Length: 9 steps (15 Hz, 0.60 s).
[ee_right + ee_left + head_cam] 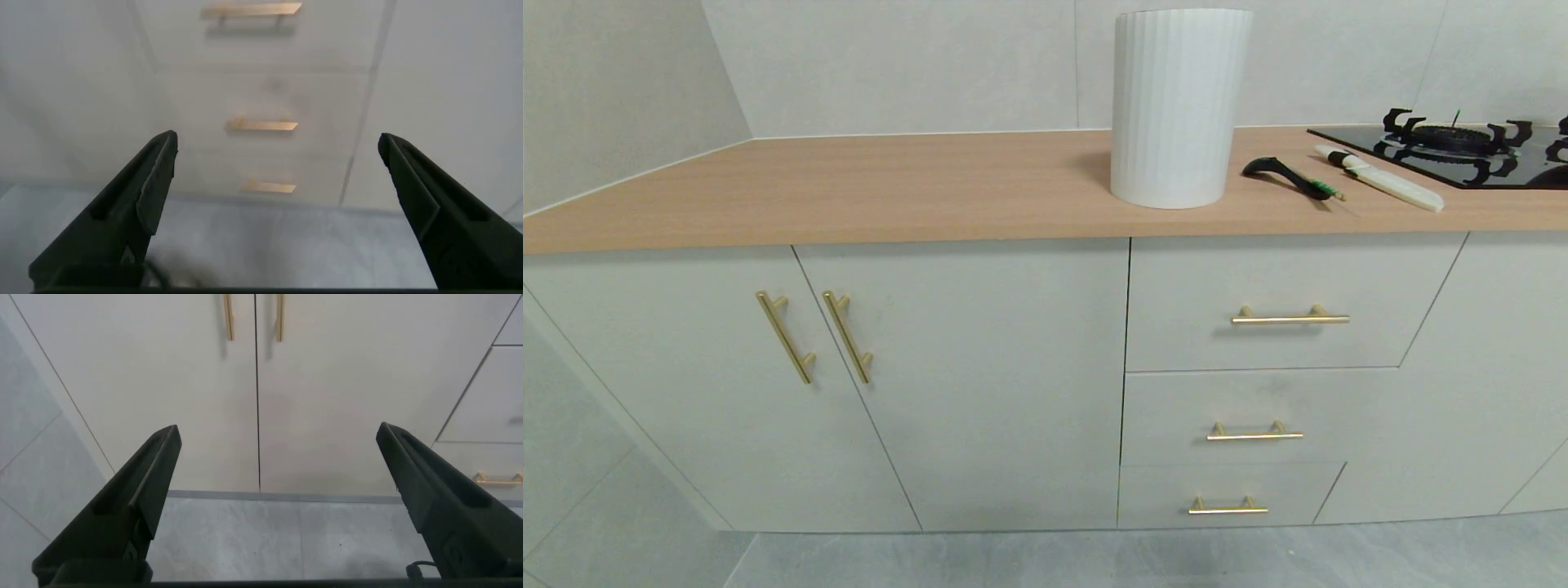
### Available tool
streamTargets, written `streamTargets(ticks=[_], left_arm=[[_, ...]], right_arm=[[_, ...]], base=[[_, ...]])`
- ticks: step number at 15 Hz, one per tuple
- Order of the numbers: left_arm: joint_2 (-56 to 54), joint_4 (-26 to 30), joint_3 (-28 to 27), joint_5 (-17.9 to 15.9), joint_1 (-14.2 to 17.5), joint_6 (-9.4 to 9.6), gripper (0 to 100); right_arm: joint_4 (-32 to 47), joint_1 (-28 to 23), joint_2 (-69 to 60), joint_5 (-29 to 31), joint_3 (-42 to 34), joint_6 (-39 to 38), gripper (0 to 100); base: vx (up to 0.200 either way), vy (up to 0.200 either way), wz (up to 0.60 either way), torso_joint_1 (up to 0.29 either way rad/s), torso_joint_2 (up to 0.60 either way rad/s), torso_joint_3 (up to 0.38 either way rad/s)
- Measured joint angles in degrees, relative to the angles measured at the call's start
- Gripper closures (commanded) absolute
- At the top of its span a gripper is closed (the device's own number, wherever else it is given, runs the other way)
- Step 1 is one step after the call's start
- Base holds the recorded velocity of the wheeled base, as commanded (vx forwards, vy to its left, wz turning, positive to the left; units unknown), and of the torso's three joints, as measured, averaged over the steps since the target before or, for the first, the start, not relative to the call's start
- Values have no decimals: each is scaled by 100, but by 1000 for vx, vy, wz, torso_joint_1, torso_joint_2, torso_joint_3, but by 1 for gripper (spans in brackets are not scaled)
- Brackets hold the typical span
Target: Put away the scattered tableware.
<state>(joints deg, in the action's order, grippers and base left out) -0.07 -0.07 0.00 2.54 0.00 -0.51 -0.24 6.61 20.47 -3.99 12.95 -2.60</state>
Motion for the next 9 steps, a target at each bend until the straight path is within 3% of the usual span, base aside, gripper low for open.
streamTargets(ticks=[4,9], left_arm=[[0,0,0,0,0,0,0],[0,0,0,0,0,0,0]], right_arm=[[-290,162,1982,-66,446,2,0],[-1220,375,4568,-77,1080,6,0]], base=[[0,0,0,0,0,0],[0,0,0,0,0,0]])
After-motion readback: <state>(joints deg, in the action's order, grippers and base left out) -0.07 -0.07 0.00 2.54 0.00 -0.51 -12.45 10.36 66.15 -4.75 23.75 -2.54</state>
